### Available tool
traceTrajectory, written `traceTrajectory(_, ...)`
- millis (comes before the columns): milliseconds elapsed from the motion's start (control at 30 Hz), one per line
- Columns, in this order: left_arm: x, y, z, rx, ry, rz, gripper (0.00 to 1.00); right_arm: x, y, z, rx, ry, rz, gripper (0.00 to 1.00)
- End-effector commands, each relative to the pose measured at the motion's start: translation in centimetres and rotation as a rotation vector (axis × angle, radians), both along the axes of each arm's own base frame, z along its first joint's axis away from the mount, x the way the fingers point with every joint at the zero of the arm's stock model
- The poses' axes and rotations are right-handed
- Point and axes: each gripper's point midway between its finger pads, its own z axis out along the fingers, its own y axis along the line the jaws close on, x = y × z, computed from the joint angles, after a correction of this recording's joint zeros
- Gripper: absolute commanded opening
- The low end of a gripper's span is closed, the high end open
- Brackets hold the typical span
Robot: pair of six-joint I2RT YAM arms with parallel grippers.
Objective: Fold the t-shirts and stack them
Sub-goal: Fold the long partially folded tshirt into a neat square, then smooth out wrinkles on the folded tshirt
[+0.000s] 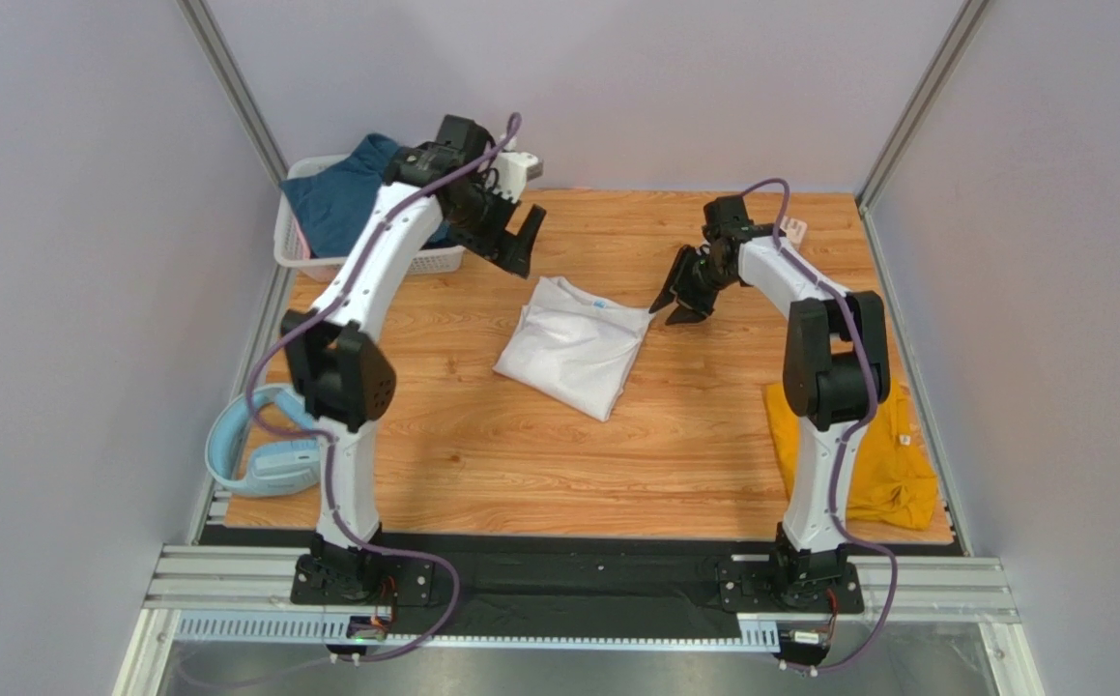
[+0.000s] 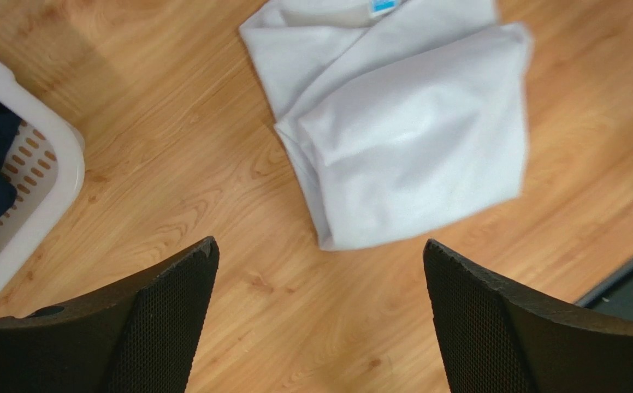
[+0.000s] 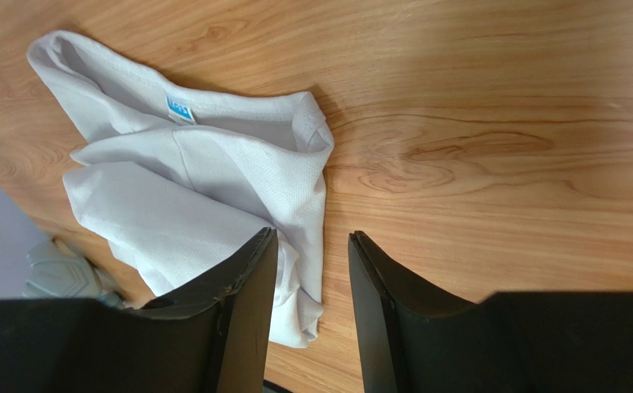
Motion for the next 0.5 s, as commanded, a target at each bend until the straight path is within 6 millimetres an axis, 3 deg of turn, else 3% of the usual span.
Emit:
traceTrajectory(0, -6.4, -0.9, 7.0, -0.2, -0.042, -0.112, 1.0, 0.7, -1.9, 6.5, -0.09, -0.161, -0.022, 0.4)
traceTrajectory(33, -6.8, -0.7, 7.1, -0.215, -0.048, -0.115, 1.0, 0.3, -0.7, 8.3, -0.049, -0.198, 0.003, 0.4)
traceTrajectory(67, -8.1, -0.6, 5.9, -0.239, 0.005, -0.119, 1.0, -0.4, 1.2, 9.5, 0.034, -0.205, 0.059, 0.4)
traceTrajectory(100, -8.9, -0.2, 7.3, -0.264, -0.03, -0.119, 1.0, -0.8, 3.4, 10.6, 0.092, -0.235, 0.116, 0.4)
traceTrajectory(233, -9.0, 2.2, 8.1, -0.326, -0.039, -0.036, 1.0, -3.8, 10.9, 12.9, 0.306, -0.224, 0.349, 0.41)
traceTrajectory(333, -9.1, 4.1, 8.7, -0.335, -0.044, 0.014, 1.0, -5.4, 15.0, 12.1, 0.425, -0.182, 0.461, 0.41)
traceTrajectory(433, -9.5, 5.4, 8.5, -0.316, -0.049, 0.038, 1.0, -5.8, 17.2, 10.3, 0.526, -0.109, 0.516, 0.41)
traceTrajectory(467, -9.7, 5.7, 8.1, -0.304, -0.043, 0.044, 1.0, -5.4, 17.5, 8.2, 0.53, -0.066, 0.509, 0.4)
